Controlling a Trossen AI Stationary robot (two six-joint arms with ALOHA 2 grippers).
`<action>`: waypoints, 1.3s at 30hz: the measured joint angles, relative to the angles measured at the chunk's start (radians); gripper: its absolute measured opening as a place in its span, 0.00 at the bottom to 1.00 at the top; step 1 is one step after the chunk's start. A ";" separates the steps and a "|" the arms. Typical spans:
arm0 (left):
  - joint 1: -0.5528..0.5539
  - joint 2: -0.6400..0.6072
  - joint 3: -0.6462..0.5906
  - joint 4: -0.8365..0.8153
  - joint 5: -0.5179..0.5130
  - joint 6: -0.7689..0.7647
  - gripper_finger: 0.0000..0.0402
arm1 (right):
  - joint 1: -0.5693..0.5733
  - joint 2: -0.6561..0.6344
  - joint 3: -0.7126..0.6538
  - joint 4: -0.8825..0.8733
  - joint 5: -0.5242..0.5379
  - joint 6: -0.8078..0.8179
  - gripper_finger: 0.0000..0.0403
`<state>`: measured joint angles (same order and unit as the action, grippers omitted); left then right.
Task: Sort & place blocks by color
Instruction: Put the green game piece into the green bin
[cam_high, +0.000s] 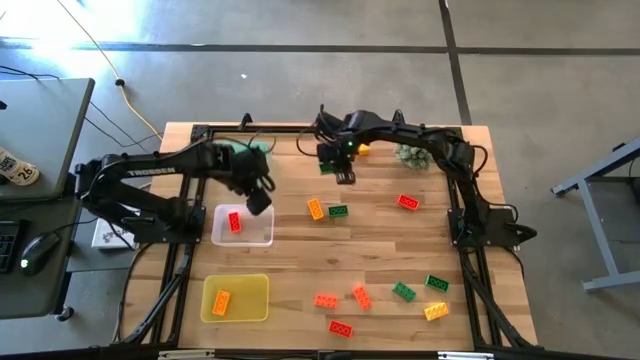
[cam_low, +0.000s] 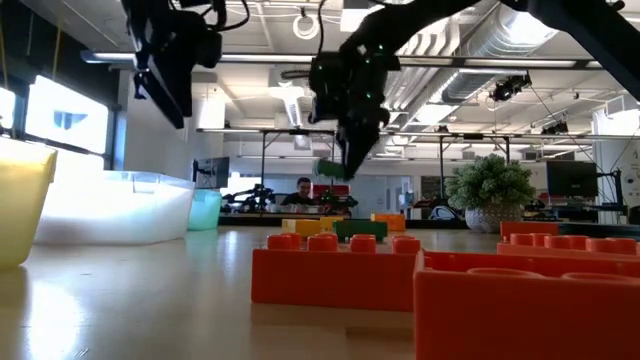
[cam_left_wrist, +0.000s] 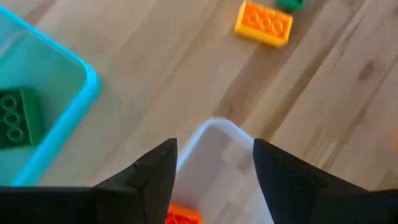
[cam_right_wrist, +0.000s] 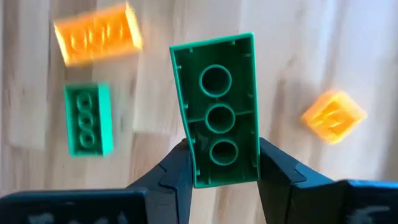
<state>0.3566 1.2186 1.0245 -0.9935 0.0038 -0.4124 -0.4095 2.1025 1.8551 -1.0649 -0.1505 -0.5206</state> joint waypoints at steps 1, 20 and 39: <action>0.027 0.000 0.000 0.015 0.018 0.016 0.50 | 0.002 0.000 0.029 -0.008 0.000 0.016 0.28; 0.394 0.000 0.000 0.465 0.437 -0.031 0.50 | 0.173 0.000 0.246 0.090 0.319 0.207 0.28; 0.400 0.000 0.001 0.521 0.456 0.067 0.43 | 0.265 0.000 0.243 0.305 0.495 0.383 0.28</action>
<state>0.7563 1.2186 1.0252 -0.4727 0.4594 -0.3456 -0.1449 2.1021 2.0983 -0.7597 0.3443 -0.1377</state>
